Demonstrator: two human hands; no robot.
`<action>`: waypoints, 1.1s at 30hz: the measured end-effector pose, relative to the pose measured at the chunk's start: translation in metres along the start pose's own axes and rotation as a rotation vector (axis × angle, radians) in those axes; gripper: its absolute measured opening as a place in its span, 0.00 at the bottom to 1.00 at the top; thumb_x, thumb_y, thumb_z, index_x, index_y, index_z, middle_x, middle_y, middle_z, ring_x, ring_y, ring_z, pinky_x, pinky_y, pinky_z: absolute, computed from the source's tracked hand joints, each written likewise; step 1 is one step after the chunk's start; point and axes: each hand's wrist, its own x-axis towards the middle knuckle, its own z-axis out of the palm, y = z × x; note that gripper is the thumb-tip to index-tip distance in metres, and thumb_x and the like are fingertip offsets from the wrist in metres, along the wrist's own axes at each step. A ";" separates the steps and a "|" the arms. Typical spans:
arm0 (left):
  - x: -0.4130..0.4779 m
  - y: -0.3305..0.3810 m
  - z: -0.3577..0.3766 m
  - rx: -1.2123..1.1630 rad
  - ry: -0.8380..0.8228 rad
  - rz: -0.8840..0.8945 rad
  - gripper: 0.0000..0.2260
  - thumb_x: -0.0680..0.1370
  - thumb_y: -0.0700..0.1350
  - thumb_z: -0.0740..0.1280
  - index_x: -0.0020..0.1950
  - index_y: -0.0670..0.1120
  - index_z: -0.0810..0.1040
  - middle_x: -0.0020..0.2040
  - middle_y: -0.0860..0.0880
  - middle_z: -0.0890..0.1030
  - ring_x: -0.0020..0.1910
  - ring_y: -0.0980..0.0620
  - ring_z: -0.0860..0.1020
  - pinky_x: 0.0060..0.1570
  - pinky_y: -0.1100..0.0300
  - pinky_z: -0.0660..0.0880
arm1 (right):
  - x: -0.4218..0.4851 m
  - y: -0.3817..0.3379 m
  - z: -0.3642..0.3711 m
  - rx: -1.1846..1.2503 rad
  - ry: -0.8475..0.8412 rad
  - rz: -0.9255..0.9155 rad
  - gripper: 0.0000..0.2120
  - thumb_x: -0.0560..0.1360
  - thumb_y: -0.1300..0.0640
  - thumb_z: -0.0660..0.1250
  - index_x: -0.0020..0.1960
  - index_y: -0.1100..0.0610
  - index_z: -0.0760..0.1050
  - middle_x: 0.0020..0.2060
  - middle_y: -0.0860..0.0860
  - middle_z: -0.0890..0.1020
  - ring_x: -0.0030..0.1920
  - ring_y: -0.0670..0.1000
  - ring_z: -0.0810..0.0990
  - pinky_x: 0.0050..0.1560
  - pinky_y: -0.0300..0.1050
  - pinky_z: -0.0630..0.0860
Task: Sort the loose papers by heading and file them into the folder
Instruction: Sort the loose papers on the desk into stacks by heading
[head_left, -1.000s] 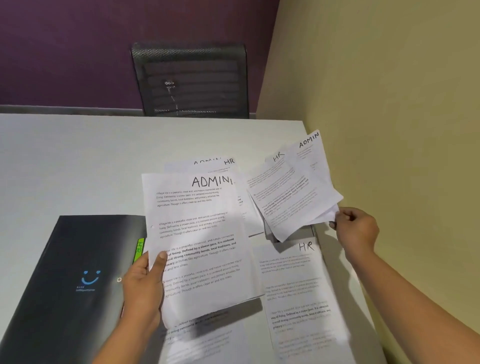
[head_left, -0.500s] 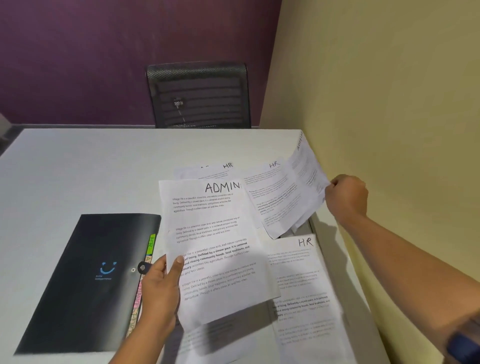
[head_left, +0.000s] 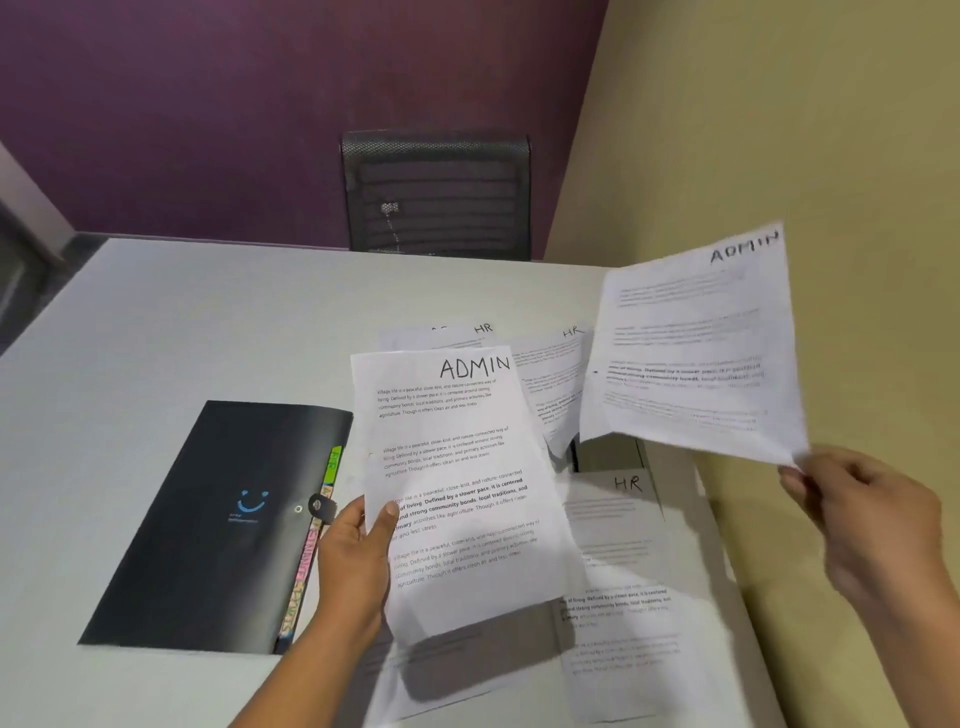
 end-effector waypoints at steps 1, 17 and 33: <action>-0.001 -0.001 0.001 0.001 0.005 -0.011 0.09 0.80 0.36 0.65 0.54 0.47 0.81 0.51 0.48 0.86 0.49 0.49 0.84 0.42 0.60 0.82 | -0.014 0.006 -0.004 0.032 -0.034 0.051 0.06 0.76 0.69 0.66 0.42 0.62 0.78 0.33 0.52 0.82 0.26 0.39 0.80 0.35 0.27 0.77; -0.013 0.002 0.003 0.023 -0.127 -0.127 0.12 0.77 0.36 0.69 0.60 0.44 0.79 0.55 0.44 0.85 0.54 0.40 0.83 0.57 0.41 0.78 | -0.084 0.070 0.009 -0.219 -0.571 0.325 0.09 0.76 0.60 0.70 0.56 0.55 0.80 0.51 0.55 0.85 0.46 0.53 0.84 0.49 0.46 0.79; -0.026 0.012 0.008 0.051 -0.260 -0.234 0.11 0.83 0.47 0.61 0.61 0.47 0.79 0.55 0.47 0.85 0.53 0.47 0.84 0.49 0.54 0.80 | -0.070 0.090 0.067 -0.157 -0.768 0.317 0.19 0.73 0.79 0.64 0.58 0.63 0.78 0.49 0.56 0.86 0.44 0.49 0.87 0.39 0.38 0.82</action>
